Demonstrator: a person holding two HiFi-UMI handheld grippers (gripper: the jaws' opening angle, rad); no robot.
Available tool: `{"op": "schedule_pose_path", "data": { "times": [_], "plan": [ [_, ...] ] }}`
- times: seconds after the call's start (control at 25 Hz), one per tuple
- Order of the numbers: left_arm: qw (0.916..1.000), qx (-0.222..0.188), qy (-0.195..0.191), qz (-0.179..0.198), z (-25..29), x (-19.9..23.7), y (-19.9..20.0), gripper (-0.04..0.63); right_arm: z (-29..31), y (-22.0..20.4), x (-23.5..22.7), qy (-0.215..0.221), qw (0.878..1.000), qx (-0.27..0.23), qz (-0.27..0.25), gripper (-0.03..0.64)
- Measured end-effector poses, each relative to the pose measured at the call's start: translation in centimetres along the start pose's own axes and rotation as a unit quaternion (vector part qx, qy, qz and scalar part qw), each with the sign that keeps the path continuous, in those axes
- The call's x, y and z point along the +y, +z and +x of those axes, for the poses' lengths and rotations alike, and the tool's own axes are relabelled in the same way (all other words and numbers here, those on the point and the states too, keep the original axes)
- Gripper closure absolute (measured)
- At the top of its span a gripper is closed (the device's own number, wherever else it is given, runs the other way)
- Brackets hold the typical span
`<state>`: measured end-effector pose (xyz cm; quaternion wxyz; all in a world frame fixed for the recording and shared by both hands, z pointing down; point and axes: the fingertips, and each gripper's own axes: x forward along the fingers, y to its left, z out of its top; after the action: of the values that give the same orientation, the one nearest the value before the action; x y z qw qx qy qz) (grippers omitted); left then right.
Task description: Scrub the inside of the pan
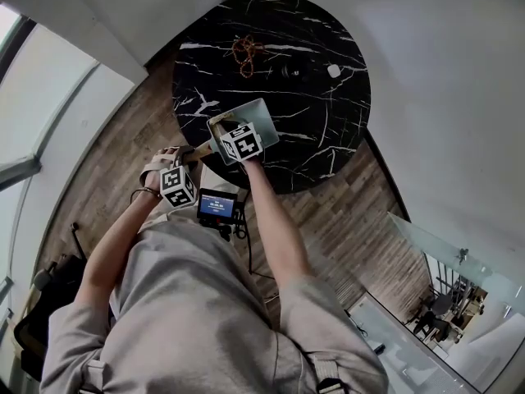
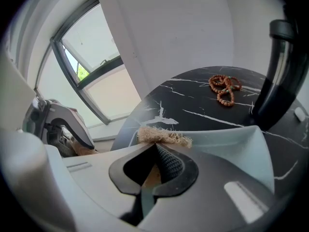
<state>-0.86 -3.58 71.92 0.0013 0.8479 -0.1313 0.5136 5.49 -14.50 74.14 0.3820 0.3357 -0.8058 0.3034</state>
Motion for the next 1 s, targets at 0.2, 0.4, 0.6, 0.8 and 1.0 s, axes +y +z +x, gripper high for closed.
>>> {"op": "schedule_pose_path", "data": {
  "times": [0.2, 0.4, 0.6, 0.8, 1.0],
  "plan": [
    [0.9999, -0.004, 0.000, -0.010, 0.0, 0.1, 0.1, 0.443, -3.3, 1.6, 0.3, 0.064, 0.994, -0.085, 0.038, 0.597],
    [0.9999, -0.008, 0.008, -0.005, 0.0, 0.5, -0.1, 0.445, -6.4, 0.7, -3.3, -0.027, 0.996, -0.069, -0.044, 0.597],
    [1.0000, -0.005, 0.001, -0.007, -0.2, 0.3, 0.0, 0.445, -7.5, -0.4, -8.4, -0.145, 0.985, -0.007, -0.099, 0.597],
    [0.9999, -0.006, 0.005, -0.009, -0.2, 0.3, 0.0, 0.445, -6.0, -1.7, -10.5, -0.168, 0.979, 0.048, -0.104, 0.597],
    [0.9998, -0.009, 0.010, -0.013, -0.1, 0.5, 0.0, 0.448, -4.7, -2.2, -10.6, -0.171, 0.975, 0.075, -0.122, 0.597]
  ]
}}
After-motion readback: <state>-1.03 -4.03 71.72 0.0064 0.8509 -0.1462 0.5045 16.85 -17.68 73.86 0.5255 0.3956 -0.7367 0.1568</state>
